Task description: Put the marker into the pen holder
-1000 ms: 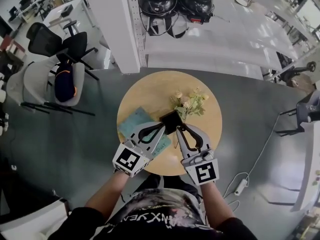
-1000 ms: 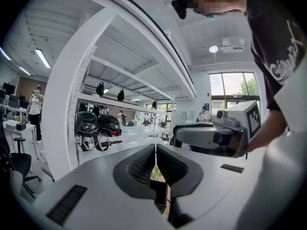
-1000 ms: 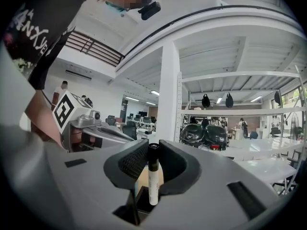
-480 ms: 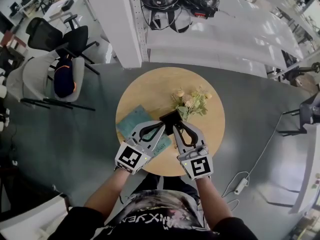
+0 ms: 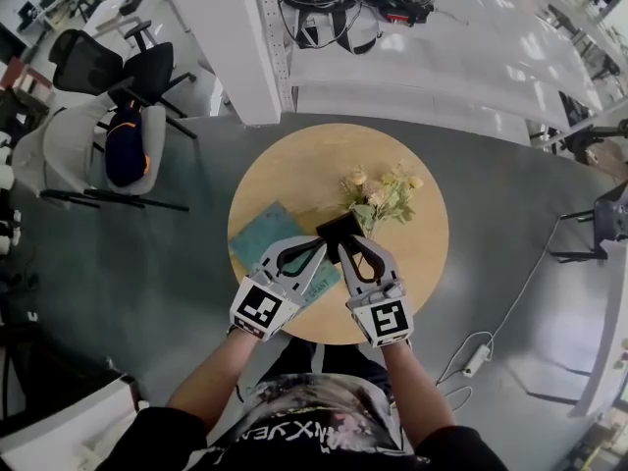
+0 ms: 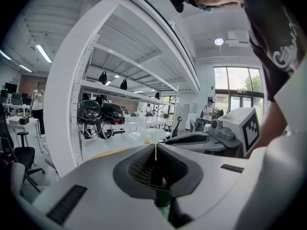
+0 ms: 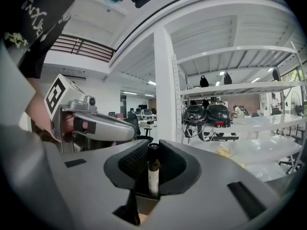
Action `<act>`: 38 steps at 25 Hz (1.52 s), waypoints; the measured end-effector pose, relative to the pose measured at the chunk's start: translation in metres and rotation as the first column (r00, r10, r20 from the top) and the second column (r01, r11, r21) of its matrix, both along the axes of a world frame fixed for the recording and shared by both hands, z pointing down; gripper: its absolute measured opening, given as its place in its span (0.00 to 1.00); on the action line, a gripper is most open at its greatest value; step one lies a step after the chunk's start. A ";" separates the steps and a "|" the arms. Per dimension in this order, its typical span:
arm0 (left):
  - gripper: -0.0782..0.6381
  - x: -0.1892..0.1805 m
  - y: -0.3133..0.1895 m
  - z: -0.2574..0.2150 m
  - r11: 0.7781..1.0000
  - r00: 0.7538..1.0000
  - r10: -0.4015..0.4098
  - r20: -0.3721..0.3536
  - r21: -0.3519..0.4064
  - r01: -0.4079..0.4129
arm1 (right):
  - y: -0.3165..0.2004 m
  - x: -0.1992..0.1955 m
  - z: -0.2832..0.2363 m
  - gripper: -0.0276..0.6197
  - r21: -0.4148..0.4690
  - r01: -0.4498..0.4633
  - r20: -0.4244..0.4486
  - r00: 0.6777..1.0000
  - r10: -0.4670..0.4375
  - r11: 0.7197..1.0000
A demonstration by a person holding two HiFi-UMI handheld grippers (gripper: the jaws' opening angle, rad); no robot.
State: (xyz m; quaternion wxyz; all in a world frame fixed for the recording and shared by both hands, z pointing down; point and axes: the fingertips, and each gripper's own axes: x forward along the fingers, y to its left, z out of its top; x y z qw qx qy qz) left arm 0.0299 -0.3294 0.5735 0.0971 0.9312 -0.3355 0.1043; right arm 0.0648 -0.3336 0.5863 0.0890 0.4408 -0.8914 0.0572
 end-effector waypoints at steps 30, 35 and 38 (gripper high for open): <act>0.15 0.004 0.014 0.012 1.000 1.000 -0.003 0.017 -0.023 0.004 | 0.018 0.004 0.050 0.15 -0.151 -0.023 -0.072 0.997 0.012 0.988; 0.14 0.002 0.016 0.011 1.000 1.000 0.001 0.024 -0.023 0.000 | 0.020 0.004 0.044 0.21 -0.146 -0.024 -0.058 0.998 0.016 0.989; 0.14 0.001 0.018 0.008 1.000 1.000 0.000 0.016 -0.019 0.000 | 0.020 0.002 0.042 0.24 -0.124 -0.019 -0.048 0.999 0.013 0.992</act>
